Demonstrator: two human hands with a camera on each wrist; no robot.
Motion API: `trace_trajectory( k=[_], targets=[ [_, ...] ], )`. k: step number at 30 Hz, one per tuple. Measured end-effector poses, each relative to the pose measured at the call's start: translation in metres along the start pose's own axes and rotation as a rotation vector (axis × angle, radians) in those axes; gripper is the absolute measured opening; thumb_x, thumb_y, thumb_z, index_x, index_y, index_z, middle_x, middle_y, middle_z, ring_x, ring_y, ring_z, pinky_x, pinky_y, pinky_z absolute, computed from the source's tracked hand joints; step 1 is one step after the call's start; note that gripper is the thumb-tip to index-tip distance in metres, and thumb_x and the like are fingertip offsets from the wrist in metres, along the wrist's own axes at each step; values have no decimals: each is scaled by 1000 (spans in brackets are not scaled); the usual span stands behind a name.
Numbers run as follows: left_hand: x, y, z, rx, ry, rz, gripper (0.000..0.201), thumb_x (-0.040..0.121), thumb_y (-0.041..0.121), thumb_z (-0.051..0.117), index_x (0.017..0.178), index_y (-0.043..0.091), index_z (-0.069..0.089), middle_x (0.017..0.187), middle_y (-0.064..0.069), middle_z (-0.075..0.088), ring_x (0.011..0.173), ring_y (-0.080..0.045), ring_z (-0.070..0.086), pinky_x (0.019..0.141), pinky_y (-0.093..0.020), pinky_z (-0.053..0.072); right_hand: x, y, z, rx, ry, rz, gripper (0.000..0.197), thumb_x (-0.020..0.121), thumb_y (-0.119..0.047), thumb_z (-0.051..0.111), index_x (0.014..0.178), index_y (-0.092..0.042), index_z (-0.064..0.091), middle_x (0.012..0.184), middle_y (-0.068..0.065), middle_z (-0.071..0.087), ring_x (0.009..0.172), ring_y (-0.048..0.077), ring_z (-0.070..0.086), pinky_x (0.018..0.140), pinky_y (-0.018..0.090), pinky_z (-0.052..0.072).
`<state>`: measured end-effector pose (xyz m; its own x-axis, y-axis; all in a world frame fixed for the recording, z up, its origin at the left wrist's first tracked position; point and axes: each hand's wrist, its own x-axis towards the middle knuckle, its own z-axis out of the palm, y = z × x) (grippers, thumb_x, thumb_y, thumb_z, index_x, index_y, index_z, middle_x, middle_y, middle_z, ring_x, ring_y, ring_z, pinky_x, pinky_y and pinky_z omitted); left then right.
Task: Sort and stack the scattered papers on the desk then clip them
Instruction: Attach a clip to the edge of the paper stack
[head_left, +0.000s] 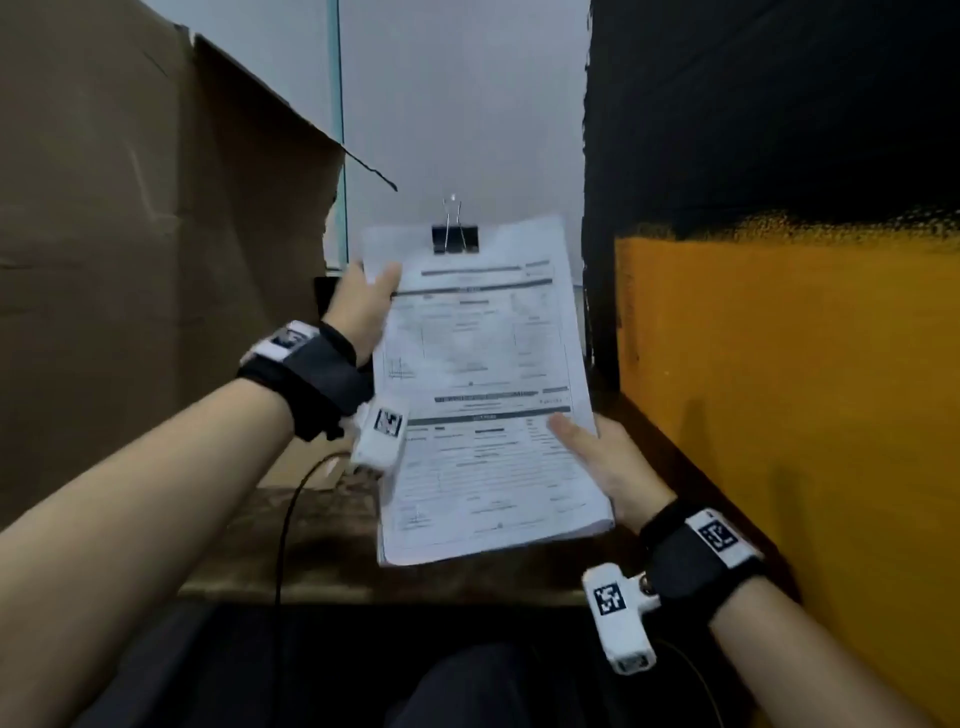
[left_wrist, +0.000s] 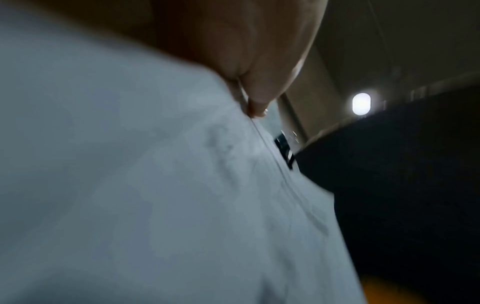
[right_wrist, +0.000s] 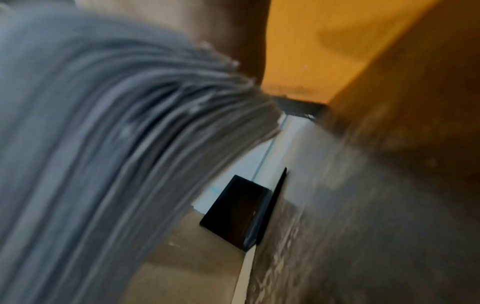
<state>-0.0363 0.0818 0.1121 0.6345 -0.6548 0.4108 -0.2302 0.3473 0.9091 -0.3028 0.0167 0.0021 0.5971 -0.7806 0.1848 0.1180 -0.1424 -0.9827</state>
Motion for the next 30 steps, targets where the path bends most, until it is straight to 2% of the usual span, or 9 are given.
trace_trajectory(
  k=[4,6,8,10,12,16,20,26,30],
  targets=[
    [-50,-76,7,186,-305,-298,43,89,31,54,122,4,59,118,-13,67,109,-31,64,100,-50,48,16,14,-3,9,139,59,24,97,-18,56,116,-6,63,108,11,72,93,25,71,76,31,59],
    [-68,-101,10,243,-385,-353,27,95,13,49,118,5,59,114,-13,67,103,-29,65,95,-40,51,24,19,-9,-32,146,132,24,98,-21,55,113,-4,63,99,9,71,86,21,69,68,27,58],
    [-71,-117,12,342,-419,-412,15,93,5,49,104,4,60,92,-12,70,85,-27,62,72,-27,50,33,34,-17,-154,155,246,30,98,-25,55,112,0,63,93,8,70,80,20,67,66,28,55],
    [-71,-133,9,612,-577,-476,6,86,4,59,89,0,62,68,-8,65,69,-27,57,55,-21,41,37,58,-24,-374,106,406,39,95,-29,60,114,5,62,98,11,70,85,24,67,77,33,56],
    [-71,-158,7,753,-722,-535,30,77,4,66,105,-6,63,94,-19,69,91,-34,64,69,-25,46,38,80,-29,-539,24,523,45,88,-32,68,118,2,64,111,12,70,100,29,67,96,42,52],
    [-80,-167,0,729,-709,-553,39,93,-5,48,132,-1,50,134,-11,55,125,-28,52,96,-28,40,37,75,-29,-551,-22,535,45,91,-38,63,118,-2,64,116,10,68,108,29,65,103,42,47],
    [-76,-174,-4,865,-723,-562,39,95,8,48,134,6,52,140,-9,52,128,-27,49,112,-37,33,33,70,-27,-557,-44,541,51,94,-41,58,125,-1,59,124,13,64,114,30,60,106,44,44],
    [-83,-174,-8,812,-712,-602,34,100,10,40,129,-2,53,133,-19,56,115,-32,56,102,-38,42,21,75,-31,-391,14,503,42,100,-31,50,130,-1,55,126,15,64,112,29,62,98,36,47],
    [-82,-171,-9,583,-681,-752,26,101,2,34,118,-4,53,102,-15,57,74,-18,53,60,-20,48,13,80,-33,-324,67,482,36,105,-24,39,133,-5,50,129,13,60,117,29,58,94,35,45]
  ],
)
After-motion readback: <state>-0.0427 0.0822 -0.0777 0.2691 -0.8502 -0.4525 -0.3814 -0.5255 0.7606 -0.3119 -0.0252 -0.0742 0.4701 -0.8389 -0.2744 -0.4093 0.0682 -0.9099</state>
